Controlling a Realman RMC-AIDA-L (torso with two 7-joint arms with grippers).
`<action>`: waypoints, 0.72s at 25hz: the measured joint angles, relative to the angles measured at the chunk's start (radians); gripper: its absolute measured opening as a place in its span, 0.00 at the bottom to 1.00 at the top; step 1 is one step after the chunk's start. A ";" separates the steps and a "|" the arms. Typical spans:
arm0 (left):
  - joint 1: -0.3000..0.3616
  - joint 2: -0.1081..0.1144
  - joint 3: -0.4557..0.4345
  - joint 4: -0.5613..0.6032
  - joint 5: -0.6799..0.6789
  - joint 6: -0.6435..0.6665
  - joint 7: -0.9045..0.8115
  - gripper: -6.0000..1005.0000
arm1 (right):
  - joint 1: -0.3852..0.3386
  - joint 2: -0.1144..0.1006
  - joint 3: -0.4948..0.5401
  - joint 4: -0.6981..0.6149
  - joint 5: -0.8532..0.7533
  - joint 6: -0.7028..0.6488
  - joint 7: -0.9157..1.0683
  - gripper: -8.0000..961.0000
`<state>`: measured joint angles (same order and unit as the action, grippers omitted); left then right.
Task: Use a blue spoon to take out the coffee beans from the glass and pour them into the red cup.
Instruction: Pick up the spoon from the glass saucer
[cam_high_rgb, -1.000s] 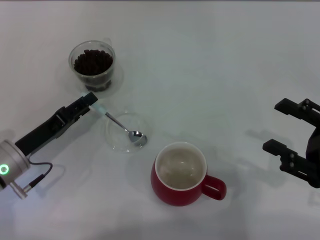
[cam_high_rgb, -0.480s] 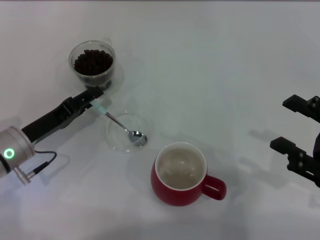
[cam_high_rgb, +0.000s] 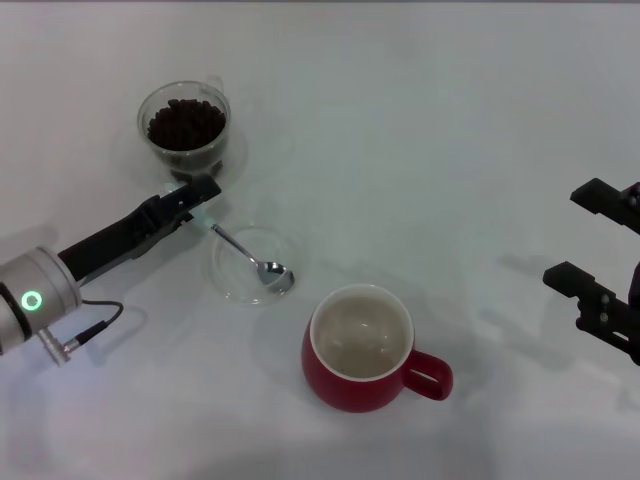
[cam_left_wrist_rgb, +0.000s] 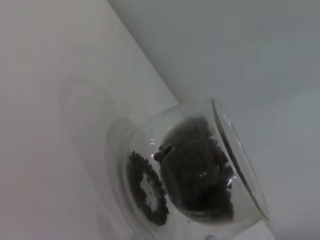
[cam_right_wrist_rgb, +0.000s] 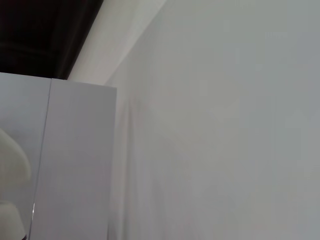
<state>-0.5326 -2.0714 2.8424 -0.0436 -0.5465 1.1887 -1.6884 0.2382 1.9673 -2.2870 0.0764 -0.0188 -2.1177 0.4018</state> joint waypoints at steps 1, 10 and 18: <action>-0.001 -0.001 0.000 0.000 0.003 0.000 0.001 0.60 | 0.000 0.001 0.000 0.000 0.001 0.000 0.000 0.74; -0.004 0.000 0.000 0.000 0.014 -0.002 -0.001 0.57 | -0.005 0.006 0.000 0.000 0.011 -0.001 0.001 0.74; 0.003 0.001 -0.006 -0.001 0.010 -0.003 0.001 0.35 | -0.011 0.005 0.000 0.000 0.016 -0.003 0.000 0.74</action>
<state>-0.5300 -2.0708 2.8362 -0.0446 -0.5366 1.1857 -1.6872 0.2270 1.9726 -2.2871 0.0767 -0.0027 -2.1212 0.4022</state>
